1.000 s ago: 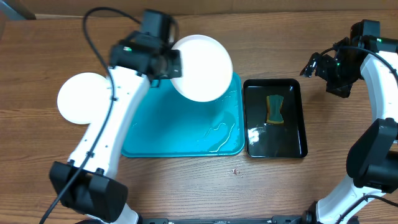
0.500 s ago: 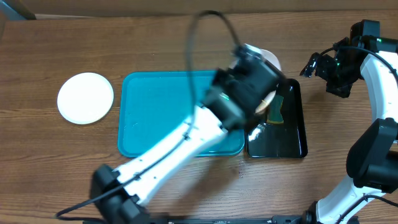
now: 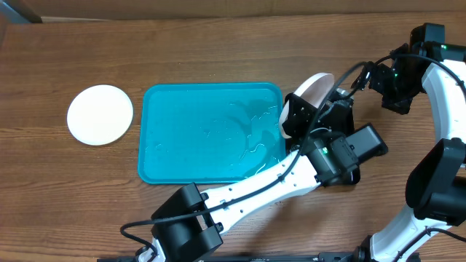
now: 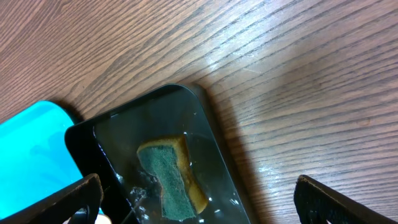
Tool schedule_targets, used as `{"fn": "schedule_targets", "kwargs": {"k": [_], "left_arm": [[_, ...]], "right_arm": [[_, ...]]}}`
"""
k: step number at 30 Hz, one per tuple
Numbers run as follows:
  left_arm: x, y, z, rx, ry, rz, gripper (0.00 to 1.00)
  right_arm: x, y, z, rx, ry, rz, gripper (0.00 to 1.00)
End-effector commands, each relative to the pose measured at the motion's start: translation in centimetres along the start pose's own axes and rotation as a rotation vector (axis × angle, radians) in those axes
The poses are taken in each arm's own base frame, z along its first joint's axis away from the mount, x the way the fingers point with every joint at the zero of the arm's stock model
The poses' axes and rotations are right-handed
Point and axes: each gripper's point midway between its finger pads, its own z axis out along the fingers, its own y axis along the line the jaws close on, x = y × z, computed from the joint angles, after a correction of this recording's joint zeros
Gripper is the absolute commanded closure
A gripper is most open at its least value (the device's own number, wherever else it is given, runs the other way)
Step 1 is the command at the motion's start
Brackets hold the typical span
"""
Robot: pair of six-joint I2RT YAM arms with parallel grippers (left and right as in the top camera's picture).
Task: Clean dirty plates on tray and stack at the side
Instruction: 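Lift the white plate with the left gripper and hold it over the black tray, then carry the white plate left and stack it on the plate pile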
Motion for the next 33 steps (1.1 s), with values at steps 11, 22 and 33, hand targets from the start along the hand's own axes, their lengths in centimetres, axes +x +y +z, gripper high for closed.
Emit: {"fn": "schedule_targets", "kwargs": {"k": [11, 22, 33], "left_arm": [[8.1, 12.8, 10.9, 0.447, 0.504, -0.614, 0.96], [31.7, 29.0, 16.8, 0.122, 1.072, -1.085, 0.96], [42.9, 32.2, 18.6, -0.031, 1.241, -1.293, 0.92]], "right_arm": [[-0.4, 0.2, -0.6, -0.003, -0.024, -0.005, 0.00], [-0.4, 0.2, -0.6, -0.003, -0.024, -0.004, 0.00], [-0.4, 0.2, -0.6, -0.003, -0.024, -0.005, 0.00]]}}
